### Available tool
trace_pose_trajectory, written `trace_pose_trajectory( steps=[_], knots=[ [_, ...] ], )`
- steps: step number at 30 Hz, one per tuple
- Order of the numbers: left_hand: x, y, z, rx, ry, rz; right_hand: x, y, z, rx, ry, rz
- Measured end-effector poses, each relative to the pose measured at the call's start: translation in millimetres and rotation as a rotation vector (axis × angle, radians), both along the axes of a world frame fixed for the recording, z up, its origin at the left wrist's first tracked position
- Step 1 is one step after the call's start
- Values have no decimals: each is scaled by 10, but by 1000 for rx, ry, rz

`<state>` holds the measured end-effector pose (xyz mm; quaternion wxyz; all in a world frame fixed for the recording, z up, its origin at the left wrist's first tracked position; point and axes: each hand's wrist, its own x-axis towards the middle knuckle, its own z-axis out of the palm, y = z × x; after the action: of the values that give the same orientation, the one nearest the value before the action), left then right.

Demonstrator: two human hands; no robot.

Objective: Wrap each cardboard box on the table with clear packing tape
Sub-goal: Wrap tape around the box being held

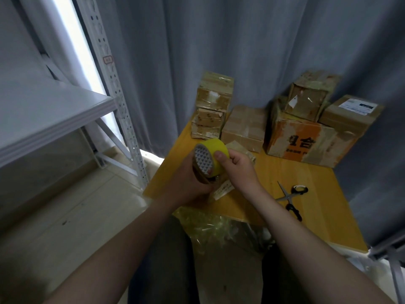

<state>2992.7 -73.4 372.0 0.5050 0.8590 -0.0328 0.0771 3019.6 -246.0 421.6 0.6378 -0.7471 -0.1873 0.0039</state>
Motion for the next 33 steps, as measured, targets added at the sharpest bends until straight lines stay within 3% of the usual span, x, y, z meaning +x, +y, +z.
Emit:
trace_pose_trajectory(
  steps=[4,9,15,24,30,33],
  knots=[
    [7,3,52,76,28,28,24,-28,205,-124,25,-33],
    [28,23,143,195,107,34,-175,-220,368,-123,77,-38],
    [51,42,93,276,86,37,-524,-477,-35,-292,190,-73],
    [148,183,62,444,116,-67,-493,-475,-289,-242,246,-73],
    [117,346,15,432,59,-212,-372,-412,-372,-274,279,-67],
    [142,448,-9,670,-179,-178,-332,-337,-407,-276,264,-94]
  ],
)
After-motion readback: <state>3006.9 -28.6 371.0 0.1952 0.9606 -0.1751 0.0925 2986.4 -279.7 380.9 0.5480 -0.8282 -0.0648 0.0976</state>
